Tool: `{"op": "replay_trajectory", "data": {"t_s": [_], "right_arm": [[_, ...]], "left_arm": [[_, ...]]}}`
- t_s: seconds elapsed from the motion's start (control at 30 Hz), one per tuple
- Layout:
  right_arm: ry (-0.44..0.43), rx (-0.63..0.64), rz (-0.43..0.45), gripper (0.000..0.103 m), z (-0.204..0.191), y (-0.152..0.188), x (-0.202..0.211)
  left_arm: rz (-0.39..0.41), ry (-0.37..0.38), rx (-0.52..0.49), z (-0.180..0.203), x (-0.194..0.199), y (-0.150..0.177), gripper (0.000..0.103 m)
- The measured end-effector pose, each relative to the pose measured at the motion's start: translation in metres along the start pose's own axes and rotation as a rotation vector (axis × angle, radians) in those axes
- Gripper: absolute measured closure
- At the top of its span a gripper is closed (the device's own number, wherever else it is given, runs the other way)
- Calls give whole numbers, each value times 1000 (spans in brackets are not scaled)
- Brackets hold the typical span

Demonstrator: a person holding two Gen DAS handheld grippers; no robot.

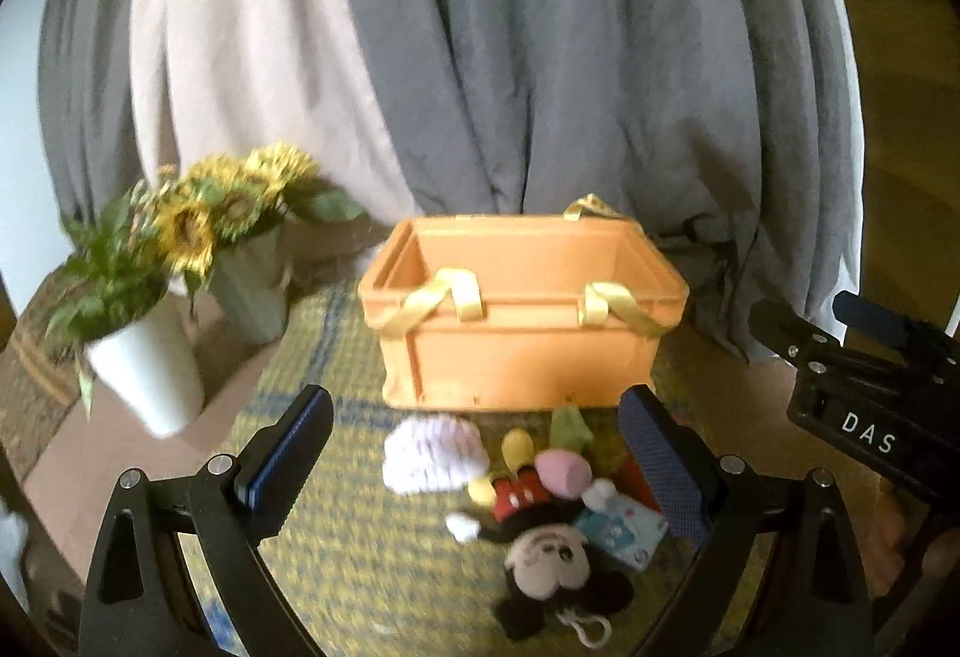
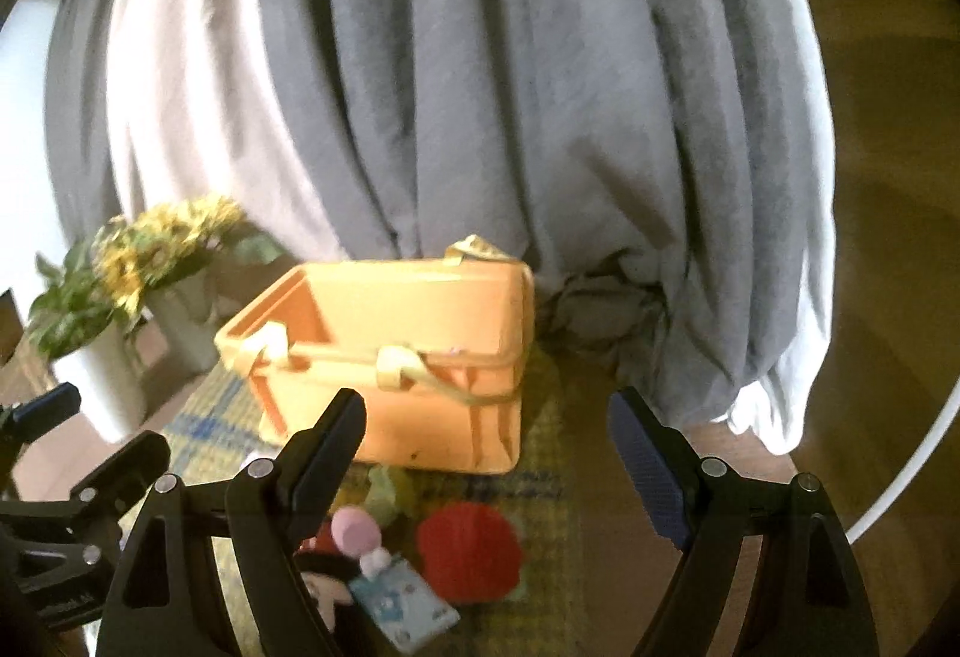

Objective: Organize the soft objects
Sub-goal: 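Grasp the Mickey plush with the left tool while the right tool grasps the red pompom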

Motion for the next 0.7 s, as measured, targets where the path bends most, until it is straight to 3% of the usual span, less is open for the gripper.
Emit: {"op": "replay_trajectory", "data": {"t_s": [0.27,0.7], "right_arm": [[-128,81,-58,19,10,24,-7],[-288,132,-194,20,12,61,-61]], "left_arm": [[-57,-94,41,22,6,32,6],[-213,-143,105,40,-28,79,13]]}}
Point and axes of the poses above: each gripper's, at about its wrist camera, not at the fingertips, and x roughly against the way its jaws point, z to its right, y to its underside, the point moved 3 cm from there along -x, roughly the way its jaws point, and after that the axes turned 1 degree about -z, right-handed, at the moved point
